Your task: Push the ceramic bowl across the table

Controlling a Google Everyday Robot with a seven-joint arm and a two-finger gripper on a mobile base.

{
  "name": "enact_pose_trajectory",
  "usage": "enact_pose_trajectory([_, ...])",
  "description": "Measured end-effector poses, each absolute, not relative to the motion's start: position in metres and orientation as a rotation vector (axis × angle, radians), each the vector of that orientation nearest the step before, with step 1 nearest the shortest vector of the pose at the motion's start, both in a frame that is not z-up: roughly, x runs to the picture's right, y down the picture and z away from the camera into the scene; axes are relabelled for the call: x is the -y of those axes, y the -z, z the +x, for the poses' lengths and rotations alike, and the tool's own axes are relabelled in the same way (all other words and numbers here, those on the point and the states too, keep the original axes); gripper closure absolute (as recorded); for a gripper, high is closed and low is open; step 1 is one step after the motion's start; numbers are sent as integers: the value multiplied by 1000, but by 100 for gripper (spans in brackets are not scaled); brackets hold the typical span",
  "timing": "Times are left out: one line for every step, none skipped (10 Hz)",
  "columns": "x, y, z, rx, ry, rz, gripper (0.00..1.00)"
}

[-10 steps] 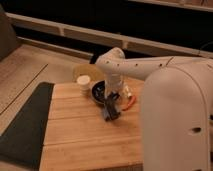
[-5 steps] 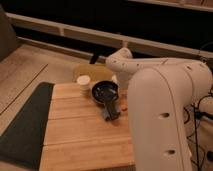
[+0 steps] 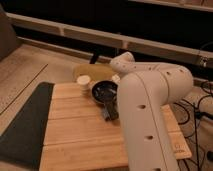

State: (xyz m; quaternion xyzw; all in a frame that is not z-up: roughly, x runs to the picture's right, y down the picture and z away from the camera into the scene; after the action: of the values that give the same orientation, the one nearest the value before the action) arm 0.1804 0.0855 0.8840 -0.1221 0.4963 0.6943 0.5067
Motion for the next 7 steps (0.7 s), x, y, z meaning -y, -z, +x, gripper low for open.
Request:
enact_pose_trajectory([-91,-891,180,-1225,-1663,-313,35])
enact_pose_trajectory([-95,-899,178,-1247,-1645,-329,35])
enact_pose_trajectory([-94,-909,177,-1248,-1629,-336,35])
enact_pose_trajectory([-90,-921,173,-1231,-1609,-340,35])
enact_pose_trajectory([-81,-935,166,-1184,-1595,-333,35])
enact_pose_trajectory([-68,-948,158,-1117,-1589,-321,35])
enact_pose_trajectory([-52,-962,144,-1018,-1586,-317,35])
